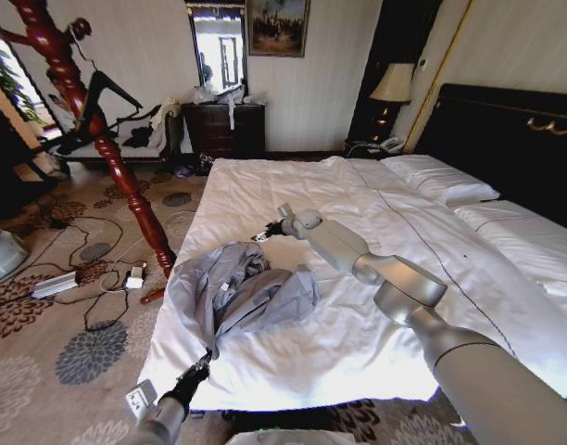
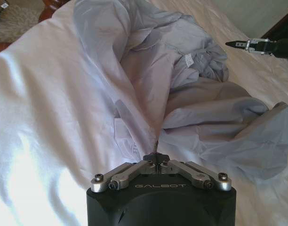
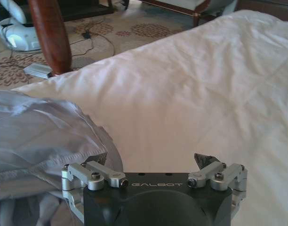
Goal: Pick up the clothes from the bed and hang them on the clothes hanger.
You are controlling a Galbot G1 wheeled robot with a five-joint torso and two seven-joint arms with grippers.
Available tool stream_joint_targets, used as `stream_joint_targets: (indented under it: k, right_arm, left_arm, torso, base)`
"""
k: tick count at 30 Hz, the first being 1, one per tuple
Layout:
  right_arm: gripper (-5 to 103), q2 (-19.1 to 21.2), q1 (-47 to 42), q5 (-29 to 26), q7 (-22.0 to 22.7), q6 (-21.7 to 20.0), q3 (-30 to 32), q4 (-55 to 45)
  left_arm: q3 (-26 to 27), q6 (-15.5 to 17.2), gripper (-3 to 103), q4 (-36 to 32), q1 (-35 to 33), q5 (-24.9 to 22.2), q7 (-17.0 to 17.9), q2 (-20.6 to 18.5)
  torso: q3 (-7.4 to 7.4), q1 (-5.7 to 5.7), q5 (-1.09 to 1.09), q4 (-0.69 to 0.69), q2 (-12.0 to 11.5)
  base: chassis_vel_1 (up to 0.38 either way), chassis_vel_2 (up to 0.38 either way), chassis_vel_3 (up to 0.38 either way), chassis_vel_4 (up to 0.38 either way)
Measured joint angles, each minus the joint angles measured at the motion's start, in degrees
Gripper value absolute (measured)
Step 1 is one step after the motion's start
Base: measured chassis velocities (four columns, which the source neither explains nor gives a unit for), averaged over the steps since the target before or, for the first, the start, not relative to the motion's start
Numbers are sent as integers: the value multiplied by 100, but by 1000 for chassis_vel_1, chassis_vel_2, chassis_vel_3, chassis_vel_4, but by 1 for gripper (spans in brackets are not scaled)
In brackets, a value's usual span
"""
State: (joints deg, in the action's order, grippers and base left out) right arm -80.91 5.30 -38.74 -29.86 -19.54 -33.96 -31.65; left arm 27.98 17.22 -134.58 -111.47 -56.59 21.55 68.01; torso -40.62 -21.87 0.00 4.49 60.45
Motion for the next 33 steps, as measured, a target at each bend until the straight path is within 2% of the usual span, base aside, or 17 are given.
stream_joint_targets:
  k: [7, 15, 16, 19, 22, 24, 26, 27, 28, 30, 33]
  right_arm:
    - [100, -58, -145, -108, 163, -106, 136, -59]
    - [100, -103, -315, -116, 161, -180, 48, -103]
    - [103, -115, -327, -121, 159, -188, 39, -104]
    - [92, -138, -371, -155, 156, -223, 0, -144]
    - [87, -164, -404, -165, 152, -228, -26, -160]
    - [77, -192, -421, -166, 149, -231, -45, -162]
    - [77, -203, -426, -167, 148, -232, -50, -161]
    - [65, -223, -434, -170, 149, -232, -53, -158]
    - [60, -234, -440, -145, 158, -212, -79, -157]
    - [60, -234, -439, -132, 158, -184, -116, -158]
    - [43, -234, -432, -132, 135, -170, -177, -160]
  left_arm:
    - [-162, -3, 0, -23, 8, 95, 9, -26]
    - [-180, -3, 0, -53, -16, 125, 14, -23]
    - [-180, -3, 0, -49, -17, 126, 14, -23]
    - [-182, -3, 0, -32, -10, 127, 14, -28]
    - [-168, -3, 0, -24, 3, 114, 15, -37]
    - [-157, -3, 0, -14, 8, 102, 17, -49]
    - [-154, -3, 0, -10, 9, 99, 17, -58]
    - [-150, -3, 0, -1, 10, 96, 18, -72]
    - [-145, -3, 0, 3, 7, 89, 18, -80]
    - [-143, -3, 0, 4, 5, 84, 18, -80]
    - [-135, -3, 0, 15, 4, 83, 23, -121]
  torso:
    - [1, 0, 0, -5, 0]
    - [0, 0, 0, -3, 0]
    - [1, 0, 0, -3, 0]
    - [1, 0, -1, -3, 1]
    - [1, 0, -1, -2, 1]
    - [0, 0, -1, -3, 0]
    - [1, 0, -1, -3, 0]
    - [1, 0, -1, -3, 1]
    - [1, 0, -1, -3, 0]
    - [1, 0, -1, -3, 1]
    - [1, 0, -1, -3, 1]
  base:
    - [0, 0, 0, 0]
    - [0, 0, 0, 0]
    - [0, 0, 0, 0]
    - [0, 0, 0, 0]
    - [0, 0, 0, 0]
    - [0, 0, 0, 0]
    - [0, 0, 0, 0]
    - [0, 0, 0, 0]
    - [0, 0, 0, 0]
    - [0, 0, 0, 0]
    - [0, 0, 0, 0]
